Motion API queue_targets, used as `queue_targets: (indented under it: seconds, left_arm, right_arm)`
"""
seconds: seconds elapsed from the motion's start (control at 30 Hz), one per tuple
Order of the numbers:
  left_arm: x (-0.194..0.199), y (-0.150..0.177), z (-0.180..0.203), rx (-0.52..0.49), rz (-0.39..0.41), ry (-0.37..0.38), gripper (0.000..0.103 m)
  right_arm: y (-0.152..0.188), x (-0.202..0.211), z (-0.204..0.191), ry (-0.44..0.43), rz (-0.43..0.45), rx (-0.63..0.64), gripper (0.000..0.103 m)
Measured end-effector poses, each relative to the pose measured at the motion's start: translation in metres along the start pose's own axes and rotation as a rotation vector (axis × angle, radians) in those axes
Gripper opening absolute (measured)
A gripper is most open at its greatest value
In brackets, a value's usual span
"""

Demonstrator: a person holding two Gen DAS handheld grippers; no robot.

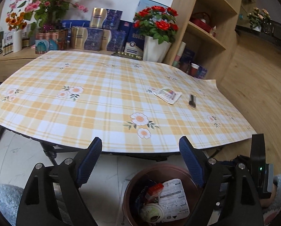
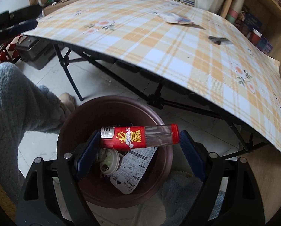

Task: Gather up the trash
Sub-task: 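Lower the red-and-clear tube into the bin and open the right gripper, then move the right gripper over the table toward the black fork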

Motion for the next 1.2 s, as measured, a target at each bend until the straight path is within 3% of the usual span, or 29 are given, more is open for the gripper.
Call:
queue_targets:
  seconds: [0.47,0.53,0.7,1.2]
  left_arm:
    - [0.003,0.003,-0.009,0.011,0.000,-0.026,0.084]
    - [0.003,0.004,-0.009,0.012,-0.002,-0.029,0.084]
    - [0.003,0.004,-0.011,0.015,-0.002,-0.034,0.084]
    - [-0.002,0.001,-0.010,-0.007,-0.017,-0.050,0.085]
  right_arm:
    - [0.006,-0.008,-0.007,0.008,-0.041,0.038,0.084]
    - [0.006,-0.007,-0.007,0.011,-0.039,0.042,0.093]
    - [0.001,0.000,-0.003,0.015,-0.007,0.027,0.097]
    - [-0.022,0.029,0.055,0.062,0.108,-0.206,0.097]
Point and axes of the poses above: each gripper's, at about its wrist camera, not at the fingertips, and x roughly against the way its jaws point, z to its right, y to its underside, the point moved 10 cm from there along -x, roughly the way its jaws point, and after that the axes turned 13 degrees about y, right-handed, at the moved point
